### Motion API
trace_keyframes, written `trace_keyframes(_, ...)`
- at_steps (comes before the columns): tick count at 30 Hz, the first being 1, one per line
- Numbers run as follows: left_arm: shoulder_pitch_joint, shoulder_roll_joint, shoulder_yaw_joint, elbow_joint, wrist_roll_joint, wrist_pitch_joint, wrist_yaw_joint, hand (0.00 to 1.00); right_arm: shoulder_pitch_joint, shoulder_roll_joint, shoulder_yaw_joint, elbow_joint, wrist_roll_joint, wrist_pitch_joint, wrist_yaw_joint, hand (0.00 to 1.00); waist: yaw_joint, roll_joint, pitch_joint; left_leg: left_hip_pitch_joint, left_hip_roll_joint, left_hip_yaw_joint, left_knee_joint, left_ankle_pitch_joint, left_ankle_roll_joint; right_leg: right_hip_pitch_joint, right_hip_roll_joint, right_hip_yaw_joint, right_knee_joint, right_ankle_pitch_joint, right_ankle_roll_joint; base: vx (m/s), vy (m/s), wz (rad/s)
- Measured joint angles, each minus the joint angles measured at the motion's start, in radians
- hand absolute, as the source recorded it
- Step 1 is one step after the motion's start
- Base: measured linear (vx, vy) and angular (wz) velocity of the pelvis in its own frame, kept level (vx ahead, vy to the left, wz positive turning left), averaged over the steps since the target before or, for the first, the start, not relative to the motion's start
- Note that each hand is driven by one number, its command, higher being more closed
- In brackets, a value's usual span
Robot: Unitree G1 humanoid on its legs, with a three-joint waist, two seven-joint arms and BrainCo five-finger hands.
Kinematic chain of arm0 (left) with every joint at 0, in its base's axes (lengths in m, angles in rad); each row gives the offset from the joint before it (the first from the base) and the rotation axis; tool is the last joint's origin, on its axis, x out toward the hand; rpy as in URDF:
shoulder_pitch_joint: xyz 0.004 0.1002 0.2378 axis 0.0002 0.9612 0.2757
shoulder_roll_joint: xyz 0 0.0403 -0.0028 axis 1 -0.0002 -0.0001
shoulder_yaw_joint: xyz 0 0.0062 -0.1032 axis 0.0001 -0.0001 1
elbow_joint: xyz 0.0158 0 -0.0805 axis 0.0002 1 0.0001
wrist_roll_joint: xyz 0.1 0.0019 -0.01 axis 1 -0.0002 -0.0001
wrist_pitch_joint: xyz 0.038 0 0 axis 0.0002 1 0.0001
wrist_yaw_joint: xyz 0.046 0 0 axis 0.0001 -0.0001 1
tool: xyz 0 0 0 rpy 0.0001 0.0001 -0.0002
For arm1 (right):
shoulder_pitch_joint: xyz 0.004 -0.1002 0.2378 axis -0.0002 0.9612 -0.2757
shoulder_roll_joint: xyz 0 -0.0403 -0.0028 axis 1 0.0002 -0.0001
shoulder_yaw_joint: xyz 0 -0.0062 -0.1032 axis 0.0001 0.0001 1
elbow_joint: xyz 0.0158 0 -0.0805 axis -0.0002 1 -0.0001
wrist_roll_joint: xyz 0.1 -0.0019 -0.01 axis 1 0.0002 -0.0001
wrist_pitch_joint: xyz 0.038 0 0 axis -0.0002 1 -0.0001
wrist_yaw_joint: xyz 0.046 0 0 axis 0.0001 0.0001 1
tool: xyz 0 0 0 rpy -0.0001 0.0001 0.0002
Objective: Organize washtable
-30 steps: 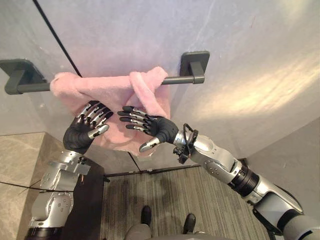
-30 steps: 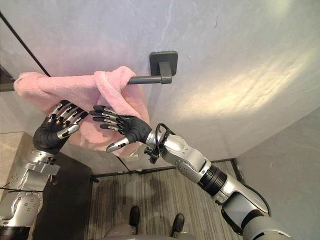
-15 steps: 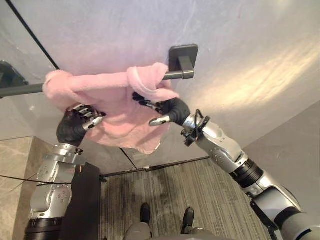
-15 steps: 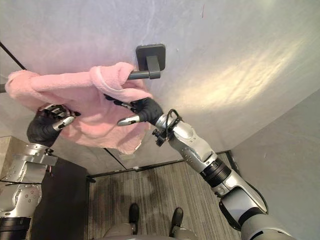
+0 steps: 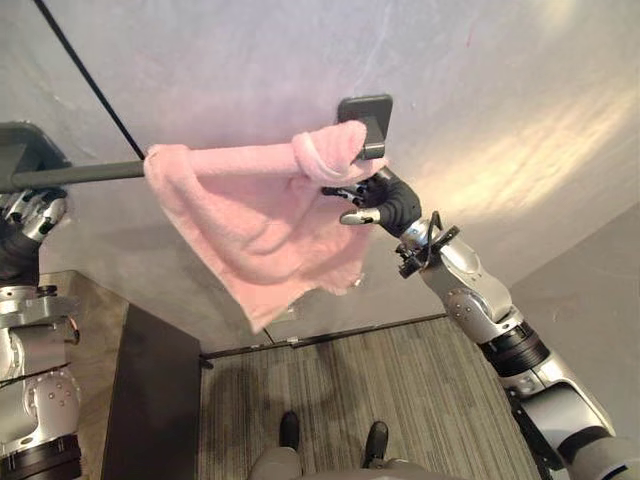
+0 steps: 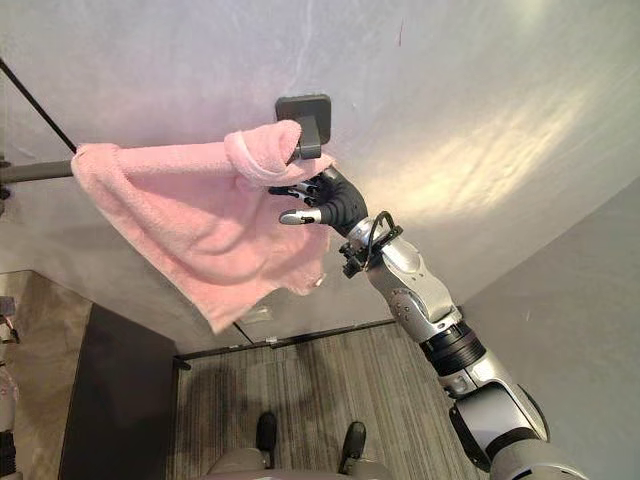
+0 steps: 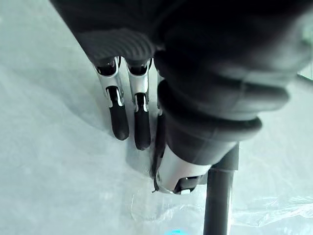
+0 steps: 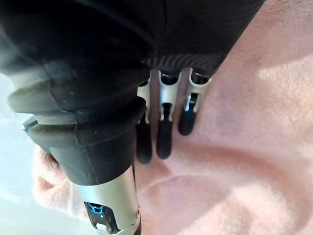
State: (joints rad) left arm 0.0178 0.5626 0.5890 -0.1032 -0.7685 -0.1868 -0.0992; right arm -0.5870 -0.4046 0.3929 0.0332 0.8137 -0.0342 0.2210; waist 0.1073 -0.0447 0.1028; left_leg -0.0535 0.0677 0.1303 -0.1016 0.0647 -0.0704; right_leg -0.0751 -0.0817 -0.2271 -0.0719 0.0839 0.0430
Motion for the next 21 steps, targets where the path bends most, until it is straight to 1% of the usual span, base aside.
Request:
trace_keyframes(1, 0.0, 0.0, 0.019, 0.0, 0.0, -0.003, 0.005, 0.0, 0.003, -0.002, 0.0, 0.0, 0.0, 0.0, 0.0, 0.0, 0.0, 0.0, 0.0, 0.001, 0.001, 0.0, 0.0, 0.0, 0.0, 0.001, 0.0, 0.001, 0.0, 0.0, 0.0, 0.0, 0.0, 0.0)
trace_keyframes(3, -0.001, 0.0, 0.055, 0.0, 0.0, -0.024, 0.017, 0.0, 0.01, -0.01, -0.001, 0.0, 0.0, 0.0, 0.0, 0.0, 0.004, 0.0, 0.0, 0.006, 0.001, 0.002, 0.0, 0.0, 0.0, 0.005, 0.0, 0.003, -0.001, 0.0, 0.0, 0.0, 0.0, 0.0)
trace_keyframes(5, 0.0, 0.0, 0.091, 0.0, 0.0, -0.038, 0.019, 0.0, 0.022, -0.018, -0.02, -0.002, 0.0, 0.0, 0.0, 0.0, 0.013, 0.0, 0.0, 0.01, 0.001, 0.002, 0.0, 0.0, 0.0, 0.009, 0.0, 0.003, -0.001, 0.0, 0.0, 0.0, 0.0, 0.0)
trace_keyframes(8, 0.004, -0.005, 0.1, 0.009, 0.0, -0.04, 0.018, 0.0, 0.056, -0.018, -0.045, -0.008, 0.0, 0.0, -0.001, 0.0, 0.016, -0.001, -0.001, 0.016, 0.0, -0.002, 0.0, 0.0, 0.0, 0.018, -0.001, -0.003, -0.002, 0.0, 0.0, 0.0, 0.003, 0.05)
trace_keyframes(10, 0.004, -0.019, 0.12, 0.028, 0.002, -0.041, 0.018, 0.0, 0.072, -0.017, -0.05, -0.013, -0.001, 0.0, -0.001, 0.0, 0.016, -0.003, -0.003, 0.018, -0.001, -0.003, 0.0, 0.0, 0.0, 0.019, -0.002, -0.004, -0.001, 0.0, 0.0, -0.01, 0.003, 0.02)
trace_keyframes(12, 0.014, -0.047, 0.138, 0.035, 0.002, -0.041, 0.018, 0.0, 0.122, -0.015, -0.081, -0.017, -0.001, 0.001, -0.001, 0.0, 0.016, -0.007, -0.011, 0.019, -0.001, -0.003, 0.0, 0.0, 0.0, 0.021, -0.002, -0.004, -0.001, 0.0, 0.0, 0.0, 0.0, 0.0)
trace_keyframes(15, 0.043, -0.05, 0.147, 0.035, 0.003, -0.04, 0.018, 0.0, 0.169, -0.014, -0.087, -0.017, -0.002, 0.001, 0.0, 0.0, 0.015, -0.014, -0.022, 0.023, 0.0, -0.001, 0.0, 0.0, 0.0, 0.024, -0.002, -0.002, -0.002, 0.0, 0.0, 0.0, 0.0, 0.0)
trace_keyframes(18, 0.044, -0.05, 0.149, 0.036, 0.003, -0.04, 0.018, 0.0, 0.226, -0.012, -0.109, -0.016, -0.003, 0.007, 0.001, 0.0, 0.015, -0.015, -0.023, 0.035, -0.001, -0.001, 0.0, 0.0, 0.0, 0.037, -0.002, -0.003, -0.004, 0.0, 0.0, 0.0, 0.0, 0.0)
trace_keyframes(21, 0.052, -0.05, 0.17, 0.046, 0.003, -0.04, 0.018, 0.0, 0.321, -0.005, -0.144, 0.019, -0.01, 0.014, 0.001, 0.0, 0.015, -0.015, -0.05, 0.036, -0.002, -0.001, 0.0, 0.0, 0.0, 0.038, -0.003, -0.003, -0.004, 0.0, 0.0, 0.0, 0.0, 0.0)
